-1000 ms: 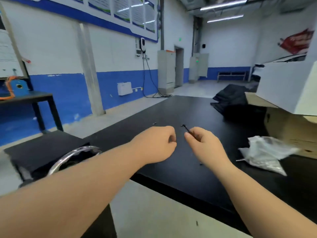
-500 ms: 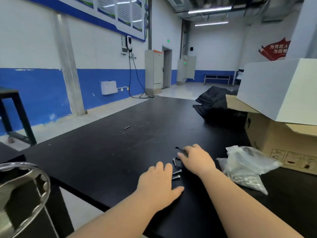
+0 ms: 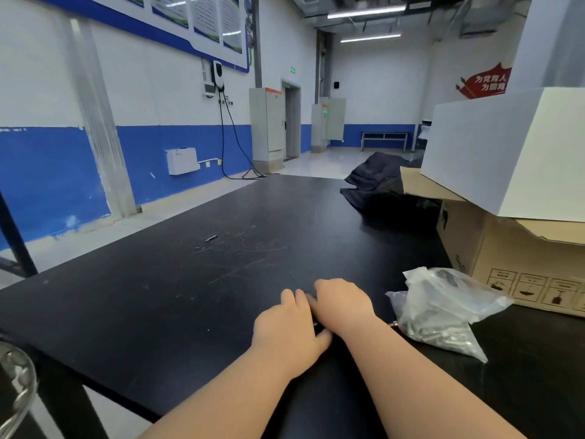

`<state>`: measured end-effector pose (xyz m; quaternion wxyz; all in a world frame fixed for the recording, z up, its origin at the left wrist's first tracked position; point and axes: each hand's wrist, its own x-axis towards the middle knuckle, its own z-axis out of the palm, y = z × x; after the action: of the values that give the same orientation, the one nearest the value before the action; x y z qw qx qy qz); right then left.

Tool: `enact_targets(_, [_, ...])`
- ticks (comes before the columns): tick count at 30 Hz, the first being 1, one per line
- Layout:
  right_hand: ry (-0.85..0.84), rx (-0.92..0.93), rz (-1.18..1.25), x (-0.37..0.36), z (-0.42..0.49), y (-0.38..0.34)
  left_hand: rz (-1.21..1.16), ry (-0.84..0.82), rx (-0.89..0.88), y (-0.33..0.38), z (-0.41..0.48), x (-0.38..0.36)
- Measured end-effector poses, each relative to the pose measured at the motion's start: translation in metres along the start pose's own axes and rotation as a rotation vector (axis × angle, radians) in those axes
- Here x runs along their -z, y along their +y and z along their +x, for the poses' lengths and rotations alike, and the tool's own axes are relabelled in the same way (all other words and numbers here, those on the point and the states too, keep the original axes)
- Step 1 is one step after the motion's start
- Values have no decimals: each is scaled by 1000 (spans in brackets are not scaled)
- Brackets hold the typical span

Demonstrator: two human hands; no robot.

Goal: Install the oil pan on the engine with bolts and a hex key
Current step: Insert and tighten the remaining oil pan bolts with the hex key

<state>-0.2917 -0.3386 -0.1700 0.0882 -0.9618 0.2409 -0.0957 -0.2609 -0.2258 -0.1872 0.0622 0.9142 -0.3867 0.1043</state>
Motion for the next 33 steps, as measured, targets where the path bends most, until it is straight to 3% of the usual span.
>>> enact_targets(4, [-48,-96,244,15,-10,12,-30,68,52,-6,0,-6])
enact_targets(9, [47,-305,308,62,-31,43,-80,80,39,-7,1,-11])
enact_targets(11, [-16,-356,182,72,-40,50,-94,116,-4,-10,3,-14])
enact_targets(15, [-286,-362,-368,77,-43,44,-182,29,-163,-14,10,-18])
enact_targets(18, [-420,-377,-397,66,-34,42,-251,10,-244,-15,10,-16])
enact_targets(26, [-402,-435,-364,51,-32,35,-372,10,-274,-14,6,-7])
enact_targets(33, [-249,-252,-146,37,-39,12,-199,80,-244,-7,1,-3])
